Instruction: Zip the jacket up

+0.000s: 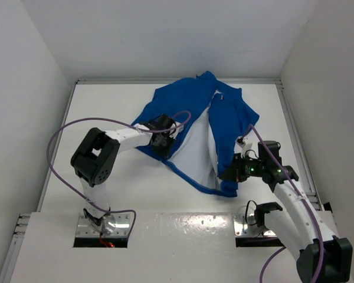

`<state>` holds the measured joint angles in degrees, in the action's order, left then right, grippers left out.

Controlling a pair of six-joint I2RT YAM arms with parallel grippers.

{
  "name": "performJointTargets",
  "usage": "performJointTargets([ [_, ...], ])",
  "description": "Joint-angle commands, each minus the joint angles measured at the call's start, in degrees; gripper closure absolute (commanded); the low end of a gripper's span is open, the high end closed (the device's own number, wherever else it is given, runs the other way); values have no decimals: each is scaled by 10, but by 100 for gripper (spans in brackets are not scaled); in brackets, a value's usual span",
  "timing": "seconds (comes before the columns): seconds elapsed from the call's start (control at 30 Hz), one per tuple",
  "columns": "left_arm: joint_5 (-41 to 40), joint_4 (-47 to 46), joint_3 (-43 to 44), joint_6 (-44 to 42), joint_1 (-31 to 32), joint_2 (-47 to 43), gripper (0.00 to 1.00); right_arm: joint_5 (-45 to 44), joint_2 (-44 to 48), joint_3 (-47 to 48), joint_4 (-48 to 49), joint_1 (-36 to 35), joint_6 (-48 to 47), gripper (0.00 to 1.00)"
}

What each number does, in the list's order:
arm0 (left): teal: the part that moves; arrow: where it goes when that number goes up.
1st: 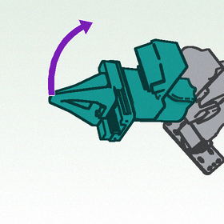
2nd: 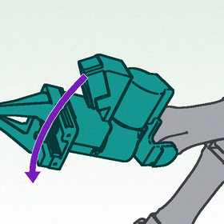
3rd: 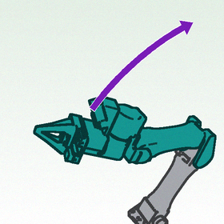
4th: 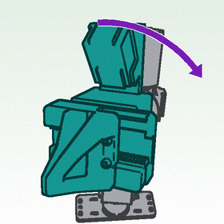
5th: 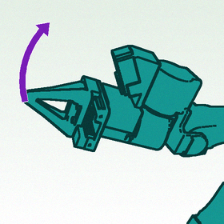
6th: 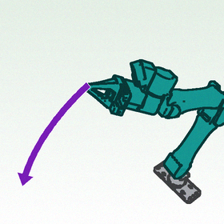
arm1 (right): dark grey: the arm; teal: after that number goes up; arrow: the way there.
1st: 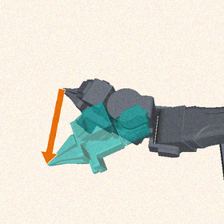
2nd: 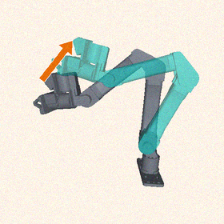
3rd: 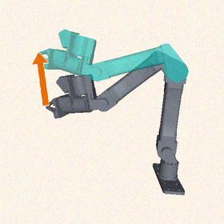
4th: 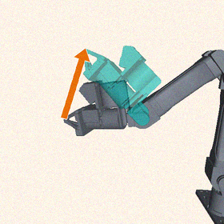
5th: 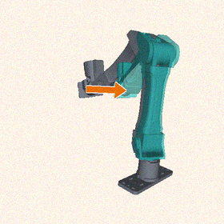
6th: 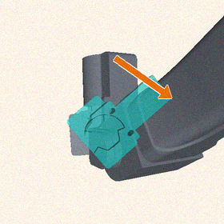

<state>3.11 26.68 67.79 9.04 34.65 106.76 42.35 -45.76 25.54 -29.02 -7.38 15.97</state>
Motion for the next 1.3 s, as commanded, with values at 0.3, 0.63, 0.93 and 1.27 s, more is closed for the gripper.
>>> performJointTargets([
  [0.3, 236, -9, 2, -29, -152, -112, 74, -51, 20, 25, -54, -3, -52, 100],
  [0.63, 328, -14, -12, -29, -314, -118, 78, -111, 57, 36, -131, 60, -104, 100],
  [0.93, 388, -111, -71, 38, -326, -160, 100, -18, 49, 36, -81, 112, -68, 100],
  [1.27, 295, -277, -179, 272, -135, -279, 100, -17, 46, -31, 169, -53, 103, 100],
])
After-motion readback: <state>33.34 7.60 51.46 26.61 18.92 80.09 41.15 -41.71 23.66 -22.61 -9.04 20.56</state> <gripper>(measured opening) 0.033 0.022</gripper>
